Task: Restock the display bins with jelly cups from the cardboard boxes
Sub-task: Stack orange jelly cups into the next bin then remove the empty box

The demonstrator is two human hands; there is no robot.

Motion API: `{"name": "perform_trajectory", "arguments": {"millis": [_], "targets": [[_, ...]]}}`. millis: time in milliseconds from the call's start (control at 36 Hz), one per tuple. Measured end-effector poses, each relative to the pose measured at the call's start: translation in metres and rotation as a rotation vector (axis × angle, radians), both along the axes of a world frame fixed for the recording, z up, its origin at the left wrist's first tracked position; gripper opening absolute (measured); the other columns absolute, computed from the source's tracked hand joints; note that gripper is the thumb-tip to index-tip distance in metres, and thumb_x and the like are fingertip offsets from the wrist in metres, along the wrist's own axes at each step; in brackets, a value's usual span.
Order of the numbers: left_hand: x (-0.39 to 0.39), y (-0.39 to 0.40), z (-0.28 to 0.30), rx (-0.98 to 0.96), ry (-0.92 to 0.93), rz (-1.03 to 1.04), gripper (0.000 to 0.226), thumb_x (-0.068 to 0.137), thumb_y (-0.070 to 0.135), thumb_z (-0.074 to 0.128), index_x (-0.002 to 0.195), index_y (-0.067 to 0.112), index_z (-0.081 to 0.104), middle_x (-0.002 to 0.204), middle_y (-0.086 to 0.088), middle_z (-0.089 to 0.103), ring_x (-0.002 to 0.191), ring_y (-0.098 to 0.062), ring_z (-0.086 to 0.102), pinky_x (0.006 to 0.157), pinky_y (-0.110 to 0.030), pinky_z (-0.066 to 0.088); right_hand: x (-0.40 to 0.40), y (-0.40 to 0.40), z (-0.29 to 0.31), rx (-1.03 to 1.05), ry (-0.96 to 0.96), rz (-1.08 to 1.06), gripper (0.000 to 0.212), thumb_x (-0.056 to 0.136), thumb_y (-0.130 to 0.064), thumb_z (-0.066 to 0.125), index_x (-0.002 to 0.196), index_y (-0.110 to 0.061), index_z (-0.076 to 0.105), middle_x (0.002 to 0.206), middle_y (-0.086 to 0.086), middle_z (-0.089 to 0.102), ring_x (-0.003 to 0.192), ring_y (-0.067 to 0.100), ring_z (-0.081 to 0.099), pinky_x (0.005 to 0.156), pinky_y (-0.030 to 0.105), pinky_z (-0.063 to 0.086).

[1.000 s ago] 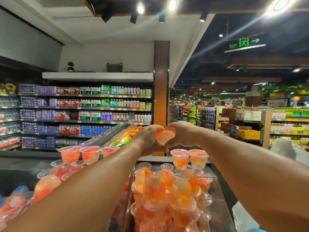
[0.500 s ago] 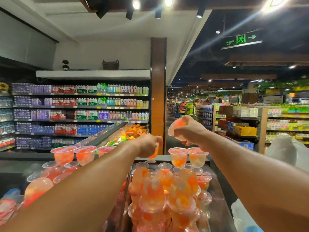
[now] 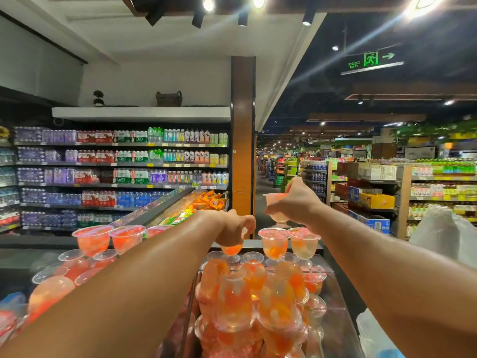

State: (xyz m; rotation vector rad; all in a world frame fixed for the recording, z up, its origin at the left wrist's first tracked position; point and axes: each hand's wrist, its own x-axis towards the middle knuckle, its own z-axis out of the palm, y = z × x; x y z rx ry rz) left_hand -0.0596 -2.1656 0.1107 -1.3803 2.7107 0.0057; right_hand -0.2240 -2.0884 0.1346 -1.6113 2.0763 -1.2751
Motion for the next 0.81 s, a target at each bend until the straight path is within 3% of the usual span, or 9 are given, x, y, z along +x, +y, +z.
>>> {"name": "perform_trajectory", "arguments": {"millis": [83, 139, 250, 361, 472, 583, 722, 806], "targets": [[0.0, 0.002, 0.006, 0.076, 0.033, 0.015, 0.084, 0.097, 0.017, 0.063, 0.157, 0.047, 0.013, 0.157, -0.01, 0.029, 0.139, -0.037, 0.039, 0.108, -0.049, 0.046, -0.003, 0.002, 0.0, -0.007, 0.023, -0.017, 0.068, 0.07, -0.023, 0.09, 0.117, -0.013, 0.041, 0.103, 0.007, 0.053, 0.1, 0.027, 0.058, 0.088, 0.046, 0.058], [-0.003, 0.004, 0.015, 0.141, 0.132, 0.001, 0.092, 0.093, 0.017, 0.067, 0.16, 0.038, 0.008, 0.165, -0.007, 0.024, 0.147, -0.034, 0.032, 0.116, -0.051, 0.037, -0.007, 0.004, 0.002, -0.024, 0.019, -0.034, 0.069, 0.07, -0.023, 0.091, 0.116, -0.012, 0.041, 0.102, 0.007, 0.053, 0.099, 0.027, 0.058, 0.087, 0.045, 0.057], [-0.025, 0.016, 0.03, 0.165, 0.297, -0.093, 0.091, 0.09, 0.038, 0.073, 0.16, 0.028, 0.016, 0.164, -0.002, 0.028, 0.148, -0.027, 0.032, 0.12, -0.048, 0.031, -0.018, 0.009, 0.006, -0.101, 0.012, -0.121, 0.071, 0.07, -0.025, 0.089, 0.121, -0.011, 0.041, 0.11, 0.01, 0.054, 0.101, 0.026, 0.055, 0.074, 0.036, 0.05], [-0.055, 0.02, 0.016, 0.149, 0.217, -0.107, 0.097, 0.081, 0.063, 0.073, 0.158, 0.032, 0.024, 0.161, 0.002, 0.034, 0.146, -0.027, 0.036, 0.119, -0.052, 0.032, -0.036, 0.015, 0.008, -0.1, 0.042, -0.184, 0.075, 0.071, -0.024, 0.087, 0.128, -0.009, 0.042, 0.117, 0.014, 0.053, 0.105, 0.028, 0.055, 0.075, 0.037, 0.048], [-0.067, 0.02, 0.002, 0.099, 0.175, -0.113, 0.072, 0.089, 0.05, 0.072, 0.15, 0.026, 0.044, 0.15, 0.0, 0.049, 0.135, -0.025, 0.048, 0.112, -0.043, 0.04, -0.055, 0.022, 0.001, -0.056, 0.092, -0.235, 0.077, 0.074, -0.025, 0.085, 0.132, -0.008, 0.038, 0.122, 0.015, 0.05, 0.109, 0.03, 0.053, 0.091, 0.042, 0.052], [-0.057, 0.014, 0.0, 0.053, 0.174, -0.026, 0.054, 0.09, 0.038, 0.07, 0.14, 0.023, 0.055, 0.135, -0.001, 0.059, 0.119, -0.022, 0.056, 0.103, -0.041, 0.048, -0.071, 0.027, -0.01, -0.047, 0.073, -0.288, 0.076, 0.072, -0.028, 0.087, 0.128, -0.011, 0.039, 0.12, 0.013, 0.05, 0.106, 0.029, 0.053, 0.092, 0.046, 0.053], [-0.051, 0.012, 0.0, 0.076, 0.139, 0.038, 0.069, 0.091, 0.039, 0.07, 0.15, 0.019, 0.042, 0.147, -0.004, 0.05, 0.13, -0.026, 0.051, 0.108, -0.043, 0.045, -0.084, 0.03, -0.024, -0.037, 0.074, -0.318, 0.074, 0.073, -0.028, 0.087, 0.126, -0.012, 0.039, 0.119, 0.011, 0.05, 0.104, 0.027, 0.053, 0.087, 0.042, 0.052], [-0.061, 0.013, 0.006, 0.176, 0.272, 0.004, 0.089, 0.088, 0.047, 0.072, 0.159, 0.02, 0.025, 0.161, -0.004, 0.033, 0.145, -0.027, 0.037, 0.118, -0.045, 0.035, -0.092, 0.031, -0.029, -0.044, 0.063, -0.325, 0.068, 0.074, -0.027, 0.087, 0.121, -0.013, 0.039, 0.115, 0.01, 0.05, 0.099, 0.025, 0.052, 0.076, 0.037, 0.048]]}}
